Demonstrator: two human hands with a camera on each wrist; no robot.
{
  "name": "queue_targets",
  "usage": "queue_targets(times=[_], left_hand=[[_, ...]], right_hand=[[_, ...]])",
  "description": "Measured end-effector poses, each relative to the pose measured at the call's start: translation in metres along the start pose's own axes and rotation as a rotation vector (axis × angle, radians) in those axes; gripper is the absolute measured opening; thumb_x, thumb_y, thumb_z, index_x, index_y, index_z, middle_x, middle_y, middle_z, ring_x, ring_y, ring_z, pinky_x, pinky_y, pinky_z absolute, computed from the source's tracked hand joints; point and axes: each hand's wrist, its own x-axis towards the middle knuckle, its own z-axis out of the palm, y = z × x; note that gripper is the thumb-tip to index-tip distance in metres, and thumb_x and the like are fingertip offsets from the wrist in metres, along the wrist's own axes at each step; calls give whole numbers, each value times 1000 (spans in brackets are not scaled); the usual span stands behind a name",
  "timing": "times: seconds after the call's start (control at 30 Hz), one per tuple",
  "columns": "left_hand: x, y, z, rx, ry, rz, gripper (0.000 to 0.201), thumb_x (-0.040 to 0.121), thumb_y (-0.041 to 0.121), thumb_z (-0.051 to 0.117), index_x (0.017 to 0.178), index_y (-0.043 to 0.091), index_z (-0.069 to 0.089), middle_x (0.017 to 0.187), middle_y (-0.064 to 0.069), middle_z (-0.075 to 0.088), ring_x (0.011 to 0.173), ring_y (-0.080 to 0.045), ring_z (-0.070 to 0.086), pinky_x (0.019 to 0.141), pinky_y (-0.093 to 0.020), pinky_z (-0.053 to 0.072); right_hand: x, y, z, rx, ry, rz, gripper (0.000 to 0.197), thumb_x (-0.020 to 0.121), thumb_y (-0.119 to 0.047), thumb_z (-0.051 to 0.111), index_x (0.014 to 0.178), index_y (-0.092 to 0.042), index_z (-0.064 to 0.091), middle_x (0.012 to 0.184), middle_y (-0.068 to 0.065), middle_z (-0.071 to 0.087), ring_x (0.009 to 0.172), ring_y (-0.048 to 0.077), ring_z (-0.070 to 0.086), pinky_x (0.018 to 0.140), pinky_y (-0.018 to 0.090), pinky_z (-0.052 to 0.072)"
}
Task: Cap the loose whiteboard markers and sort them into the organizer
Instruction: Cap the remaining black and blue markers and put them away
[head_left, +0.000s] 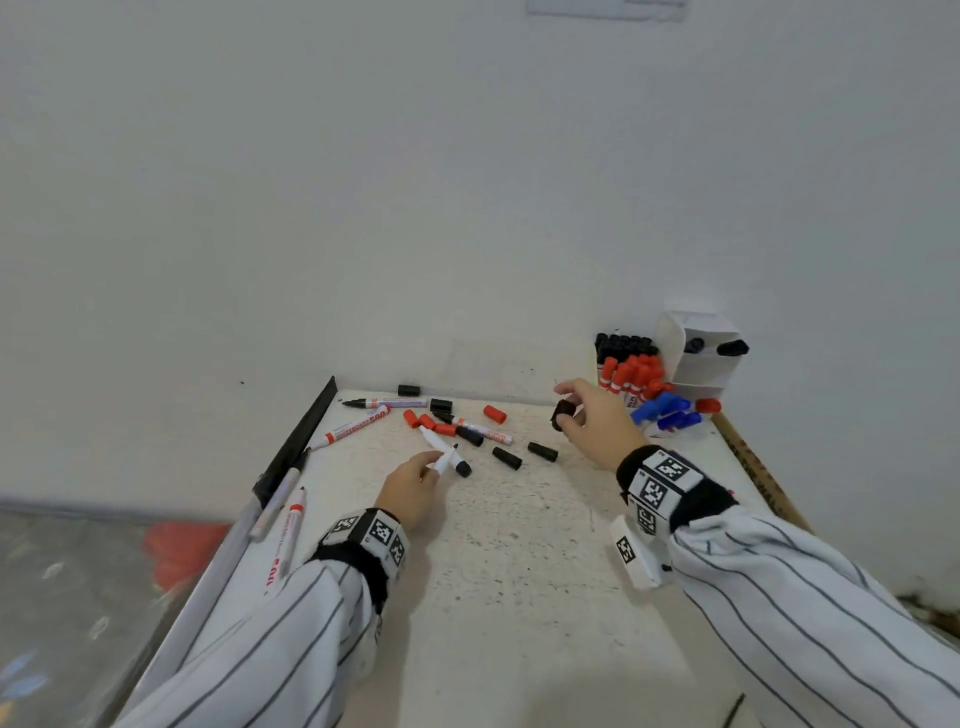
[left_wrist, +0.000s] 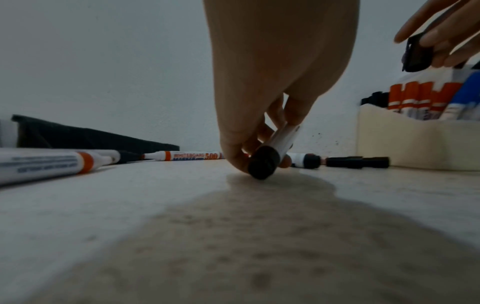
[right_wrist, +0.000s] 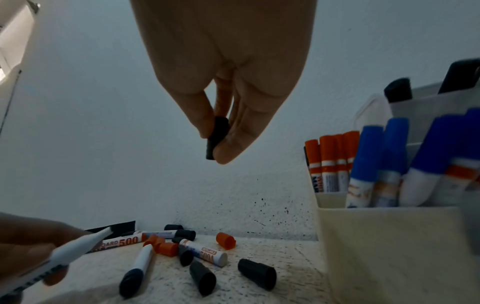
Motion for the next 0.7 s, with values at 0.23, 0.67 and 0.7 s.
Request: queue_targets(times=[0.23, 0.67, 0.7], left_hand=[[-29, 27, 29, -21, -135, 143, 37, 97, 19, 44, 133, 15, 49, 131, -7, 52, 112, -20, 51, 96, -31, 42], [-41, 28, 61, -7, -126, 205, 32, 89, 17, 59, 121, 21, 61, 114, 2, 57, 104, -9, 50, 92, -21, 36], [-40, 28, 62, -5, -128, 210, 32, 89, 17, 59, 121, 21, 61, 112, 3, 56, 103, -8, 49, 91, -20, 35]], right_hand=[[-51, 8, -8, -9, -50, 54, 25, 86, 2, 53, 108, -7, 59, 109, 8, 59, 88, 10, 46, 80, 18, 34], [-76, 31, 30, 235, -94, 163, 25, 84, 1, 58, 94, -21, 57, 96, -2, 59, 73, 3, 54, 66, 6, 40], [-75, 32, 31, 249, -108, 160, 25, 84, 1, 59, 94, -22, 58, 96, -2, 60, 76, 6, 55, 69, 8, 41]])
